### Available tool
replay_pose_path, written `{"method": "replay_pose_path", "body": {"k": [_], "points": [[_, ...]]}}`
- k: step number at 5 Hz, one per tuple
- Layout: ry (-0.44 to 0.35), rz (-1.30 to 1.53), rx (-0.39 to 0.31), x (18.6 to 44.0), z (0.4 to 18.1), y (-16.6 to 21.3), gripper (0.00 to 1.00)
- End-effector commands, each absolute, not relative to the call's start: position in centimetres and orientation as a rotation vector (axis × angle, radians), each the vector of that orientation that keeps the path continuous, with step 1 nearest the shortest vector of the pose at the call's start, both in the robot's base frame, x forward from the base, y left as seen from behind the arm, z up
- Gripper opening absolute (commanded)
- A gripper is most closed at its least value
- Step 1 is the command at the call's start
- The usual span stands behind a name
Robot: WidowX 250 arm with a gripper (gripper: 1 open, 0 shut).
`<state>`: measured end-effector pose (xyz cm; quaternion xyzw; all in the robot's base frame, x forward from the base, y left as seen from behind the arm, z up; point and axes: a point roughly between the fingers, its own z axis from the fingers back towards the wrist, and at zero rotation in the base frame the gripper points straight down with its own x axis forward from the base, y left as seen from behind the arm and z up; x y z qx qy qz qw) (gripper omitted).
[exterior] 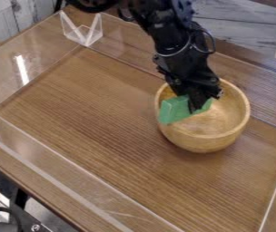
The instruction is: Put the green block in the brown bowl
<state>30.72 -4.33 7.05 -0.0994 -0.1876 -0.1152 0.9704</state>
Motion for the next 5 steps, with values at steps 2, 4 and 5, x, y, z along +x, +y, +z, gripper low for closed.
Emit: {"method": "replay_pose_path", "body": {"k": [2,4,5], "points": [[-0.415,-0.239,-0.212,31.8,7.9,-5.0,0.0],[-0.401,-0.235,-0.227,31.8,7.6,-5.5,0.0],[-0.394,-0.233,-0.235,31.9,7.5,-5.8,0.0]]}}
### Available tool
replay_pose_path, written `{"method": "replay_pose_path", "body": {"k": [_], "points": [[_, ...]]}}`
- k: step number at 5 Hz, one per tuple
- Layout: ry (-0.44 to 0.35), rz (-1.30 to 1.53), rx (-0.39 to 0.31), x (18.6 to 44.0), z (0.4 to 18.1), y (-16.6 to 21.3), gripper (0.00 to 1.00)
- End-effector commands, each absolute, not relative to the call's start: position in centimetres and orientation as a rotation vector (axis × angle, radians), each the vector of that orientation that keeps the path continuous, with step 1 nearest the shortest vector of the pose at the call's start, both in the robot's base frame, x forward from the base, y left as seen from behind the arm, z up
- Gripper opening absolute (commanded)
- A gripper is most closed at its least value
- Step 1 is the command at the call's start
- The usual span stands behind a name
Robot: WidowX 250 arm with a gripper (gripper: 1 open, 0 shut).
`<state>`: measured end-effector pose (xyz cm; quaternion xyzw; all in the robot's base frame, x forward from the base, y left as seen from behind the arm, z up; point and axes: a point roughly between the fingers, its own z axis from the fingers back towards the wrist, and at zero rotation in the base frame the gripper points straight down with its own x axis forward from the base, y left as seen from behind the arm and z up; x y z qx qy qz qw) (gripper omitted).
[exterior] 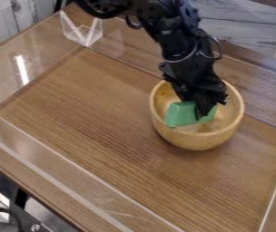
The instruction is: Put the green block in the brown bowl
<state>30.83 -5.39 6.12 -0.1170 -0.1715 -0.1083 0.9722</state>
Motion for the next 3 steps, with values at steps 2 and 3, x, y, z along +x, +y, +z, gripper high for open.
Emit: {"method": "replay_pose_path", "body": {"k": [2,3], "points": [[-0.377,-0.228,-0.254,31.77,7.35,-6.43,0.0],[-0.364,-0.223,-0.265,31.59,7.41,-6.84,0.0]]}}
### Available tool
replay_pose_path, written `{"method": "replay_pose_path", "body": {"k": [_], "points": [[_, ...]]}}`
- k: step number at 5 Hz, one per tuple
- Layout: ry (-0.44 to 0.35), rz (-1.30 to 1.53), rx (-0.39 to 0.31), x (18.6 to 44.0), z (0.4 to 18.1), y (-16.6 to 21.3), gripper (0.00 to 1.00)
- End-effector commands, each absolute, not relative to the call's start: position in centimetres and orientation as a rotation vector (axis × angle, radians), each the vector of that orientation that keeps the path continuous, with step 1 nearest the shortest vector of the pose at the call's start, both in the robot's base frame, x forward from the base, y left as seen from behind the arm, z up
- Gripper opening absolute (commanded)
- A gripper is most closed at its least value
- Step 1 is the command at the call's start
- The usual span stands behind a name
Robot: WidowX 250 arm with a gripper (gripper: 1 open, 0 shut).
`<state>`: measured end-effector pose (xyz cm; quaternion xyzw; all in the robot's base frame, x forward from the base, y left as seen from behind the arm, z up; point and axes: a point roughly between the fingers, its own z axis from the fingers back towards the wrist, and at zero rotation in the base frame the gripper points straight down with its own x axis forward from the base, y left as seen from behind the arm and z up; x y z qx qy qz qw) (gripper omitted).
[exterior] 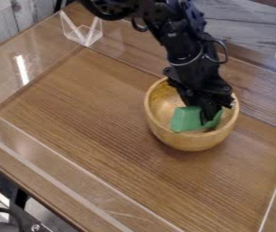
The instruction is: Put the green block in the brown bowl
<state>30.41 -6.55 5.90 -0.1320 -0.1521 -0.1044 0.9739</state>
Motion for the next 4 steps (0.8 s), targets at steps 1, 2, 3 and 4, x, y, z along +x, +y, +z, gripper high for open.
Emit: {"method": "replay_pose_path", "body": {"k": [1,2,3,4], "points": [[-0.351,-0.217,-0.276,31.4,7.5,-7.3,0.0],[-0.337,-0.21,-0.287,31.2,7.6,-7.7,0.0],[-0.323,-0.204,-0.298,31.0,7.7,-8.0,0.0],[-0.307,-0.196,-0.308,30.7,7.9,-8.3,0.0]]}}
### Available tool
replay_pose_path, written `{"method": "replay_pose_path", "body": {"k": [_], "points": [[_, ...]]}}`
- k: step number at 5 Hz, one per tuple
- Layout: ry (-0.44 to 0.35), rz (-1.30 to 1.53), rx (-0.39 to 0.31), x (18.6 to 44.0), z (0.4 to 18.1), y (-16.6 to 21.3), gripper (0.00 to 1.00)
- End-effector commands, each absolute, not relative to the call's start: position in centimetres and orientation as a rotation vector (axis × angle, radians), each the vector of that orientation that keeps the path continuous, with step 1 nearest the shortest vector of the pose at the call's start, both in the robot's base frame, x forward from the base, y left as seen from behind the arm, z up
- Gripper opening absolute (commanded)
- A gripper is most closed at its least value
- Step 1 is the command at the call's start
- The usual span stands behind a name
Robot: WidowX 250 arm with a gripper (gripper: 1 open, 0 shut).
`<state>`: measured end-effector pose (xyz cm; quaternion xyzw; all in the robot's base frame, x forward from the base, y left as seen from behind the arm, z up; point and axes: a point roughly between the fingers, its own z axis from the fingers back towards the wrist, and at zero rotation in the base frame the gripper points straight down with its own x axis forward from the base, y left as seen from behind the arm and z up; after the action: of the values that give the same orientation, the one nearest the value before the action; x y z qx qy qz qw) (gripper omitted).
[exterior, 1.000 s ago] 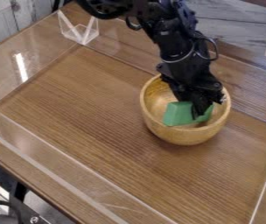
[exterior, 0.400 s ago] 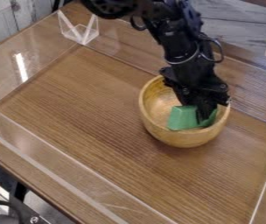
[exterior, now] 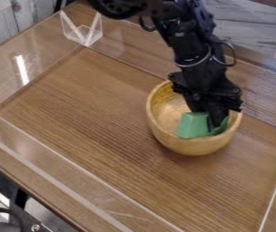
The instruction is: Put the green block in the brown bowl
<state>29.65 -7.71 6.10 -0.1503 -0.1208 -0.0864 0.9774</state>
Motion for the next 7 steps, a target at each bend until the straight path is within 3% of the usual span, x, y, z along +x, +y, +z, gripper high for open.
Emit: {"method": "replay_pose_path", "body": {"k": [1,7], "points": [[-0.29,-0.189,-0.316,30.47,8.11,-8.51,0.0],[-0.191,-0.16,-0.337,29.49,8.61,-8.13,0.0]]}}
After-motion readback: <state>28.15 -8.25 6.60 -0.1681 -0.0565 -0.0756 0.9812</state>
